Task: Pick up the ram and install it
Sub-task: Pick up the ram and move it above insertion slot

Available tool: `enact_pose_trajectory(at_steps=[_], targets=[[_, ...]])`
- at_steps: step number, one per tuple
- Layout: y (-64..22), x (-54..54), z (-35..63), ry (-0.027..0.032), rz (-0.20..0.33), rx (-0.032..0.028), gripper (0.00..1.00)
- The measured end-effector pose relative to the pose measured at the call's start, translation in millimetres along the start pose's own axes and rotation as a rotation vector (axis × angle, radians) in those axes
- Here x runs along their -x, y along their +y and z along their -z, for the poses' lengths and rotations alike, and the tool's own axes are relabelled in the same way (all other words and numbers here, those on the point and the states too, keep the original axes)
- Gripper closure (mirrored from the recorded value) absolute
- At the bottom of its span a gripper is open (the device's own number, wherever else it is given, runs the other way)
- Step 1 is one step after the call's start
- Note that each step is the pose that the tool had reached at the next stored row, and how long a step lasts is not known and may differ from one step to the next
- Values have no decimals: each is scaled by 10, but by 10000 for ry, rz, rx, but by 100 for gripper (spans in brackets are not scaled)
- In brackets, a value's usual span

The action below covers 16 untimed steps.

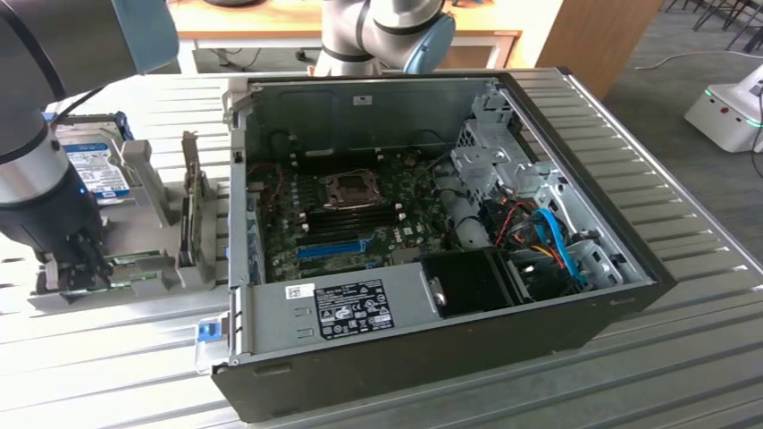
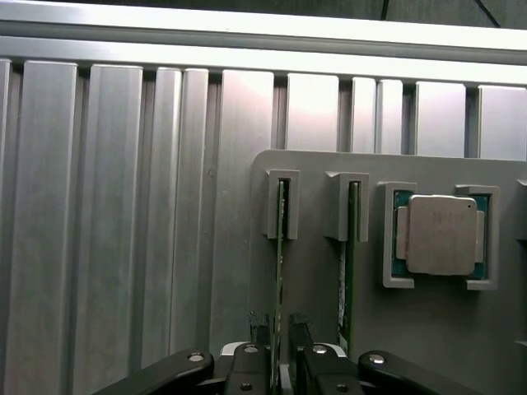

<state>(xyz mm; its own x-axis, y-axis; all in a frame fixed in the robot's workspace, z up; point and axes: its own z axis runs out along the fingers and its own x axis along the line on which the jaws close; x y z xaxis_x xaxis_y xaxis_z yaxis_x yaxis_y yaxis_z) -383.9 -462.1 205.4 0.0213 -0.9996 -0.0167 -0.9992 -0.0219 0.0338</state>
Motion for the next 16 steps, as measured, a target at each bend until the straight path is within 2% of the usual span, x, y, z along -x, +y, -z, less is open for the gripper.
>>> enact_pose_trajectory(at_steps=[12, 16], targets=[[-3, 0, -31, -3, -2, -3, 76], [-34, -1, -29, -1, 0, -2, 76]])
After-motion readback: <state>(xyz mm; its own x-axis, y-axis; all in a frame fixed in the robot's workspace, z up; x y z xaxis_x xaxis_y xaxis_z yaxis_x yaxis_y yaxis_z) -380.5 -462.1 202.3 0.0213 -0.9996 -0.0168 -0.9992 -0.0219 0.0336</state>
